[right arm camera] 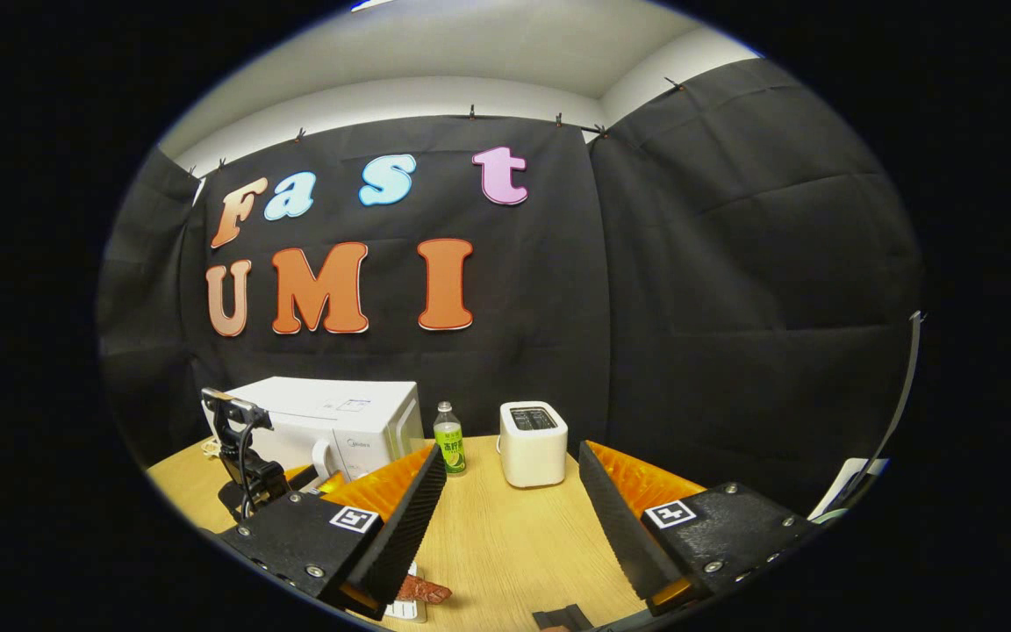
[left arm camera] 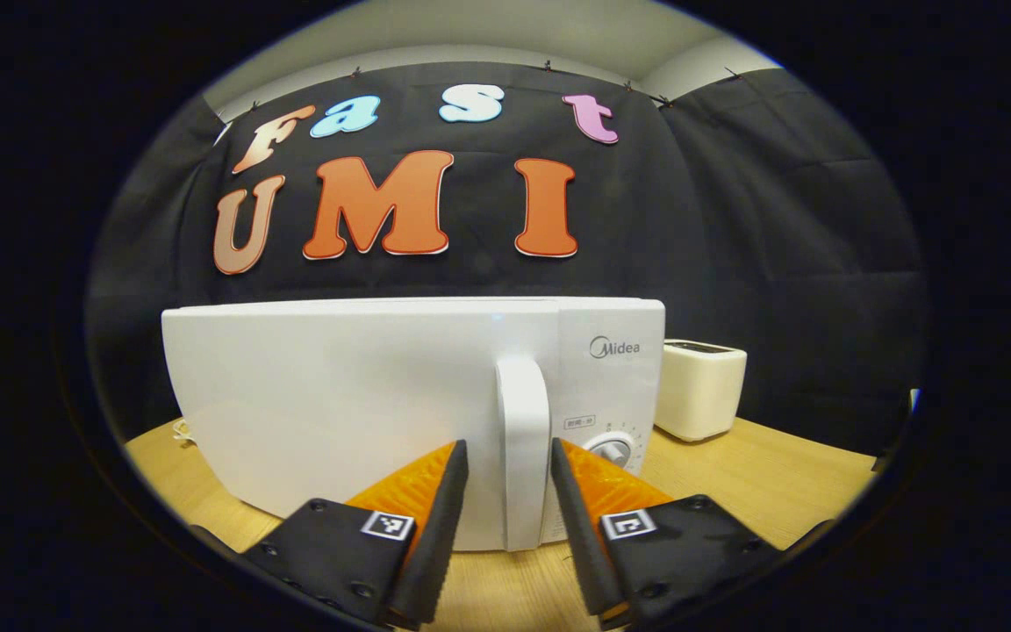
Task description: Open the microwave oven with the left hand, put the food in, and close the microwave oven.
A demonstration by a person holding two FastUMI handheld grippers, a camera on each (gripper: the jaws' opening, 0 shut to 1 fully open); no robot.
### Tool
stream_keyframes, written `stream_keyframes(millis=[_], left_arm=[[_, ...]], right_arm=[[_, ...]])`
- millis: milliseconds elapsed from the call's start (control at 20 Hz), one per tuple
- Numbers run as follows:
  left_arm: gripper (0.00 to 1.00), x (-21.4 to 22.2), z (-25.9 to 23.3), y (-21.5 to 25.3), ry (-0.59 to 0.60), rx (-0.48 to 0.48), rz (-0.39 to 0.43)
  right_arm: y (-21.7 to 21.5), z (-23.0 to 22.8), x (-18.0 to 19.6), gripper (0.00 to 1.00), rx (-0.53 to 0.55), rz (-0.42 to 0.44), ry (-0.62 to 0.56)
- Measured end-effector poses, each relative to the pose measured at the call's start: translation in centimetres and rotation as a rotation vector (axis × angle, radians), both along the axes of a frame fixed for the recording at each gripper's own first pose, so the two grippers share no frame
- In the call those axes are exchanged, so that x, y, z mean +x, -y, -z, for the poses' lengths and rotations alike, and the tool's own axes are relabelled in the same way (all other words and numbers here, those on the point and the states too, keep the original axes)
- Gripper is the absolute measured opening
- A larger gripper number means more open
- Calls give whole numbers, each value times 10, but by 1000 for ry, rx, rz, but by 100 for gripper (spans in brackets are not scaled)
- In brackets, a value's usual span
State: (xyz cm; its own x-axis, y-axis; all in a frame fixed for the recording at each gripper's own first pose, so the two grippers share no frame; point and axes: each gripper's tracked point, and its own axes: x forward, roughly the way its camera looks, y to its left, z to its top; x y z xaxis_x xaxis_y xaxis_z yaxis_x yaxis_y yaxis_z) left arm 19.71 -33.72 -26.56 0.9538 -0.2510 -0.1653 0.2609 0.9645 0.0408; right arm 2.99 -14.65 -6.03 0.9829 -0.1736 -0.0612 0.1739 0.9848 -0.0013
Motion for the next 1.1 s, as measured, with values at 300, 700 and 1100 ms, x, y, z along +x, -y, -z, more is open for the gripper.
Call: stream_keyframes(millis=[300,700,1100], left_arm=[[19,-1,0,0,-31,-11,9],[9,-59,-8,-14,-71,-52,126],[9,-119,-13,-49,-94,-37,266]], right_arm=[[-10,-1,-2,94,-3,-18,4],[-17,7,0,94,-2,-24,-2],[-55,14,-1,95,-6,-72,-13]])
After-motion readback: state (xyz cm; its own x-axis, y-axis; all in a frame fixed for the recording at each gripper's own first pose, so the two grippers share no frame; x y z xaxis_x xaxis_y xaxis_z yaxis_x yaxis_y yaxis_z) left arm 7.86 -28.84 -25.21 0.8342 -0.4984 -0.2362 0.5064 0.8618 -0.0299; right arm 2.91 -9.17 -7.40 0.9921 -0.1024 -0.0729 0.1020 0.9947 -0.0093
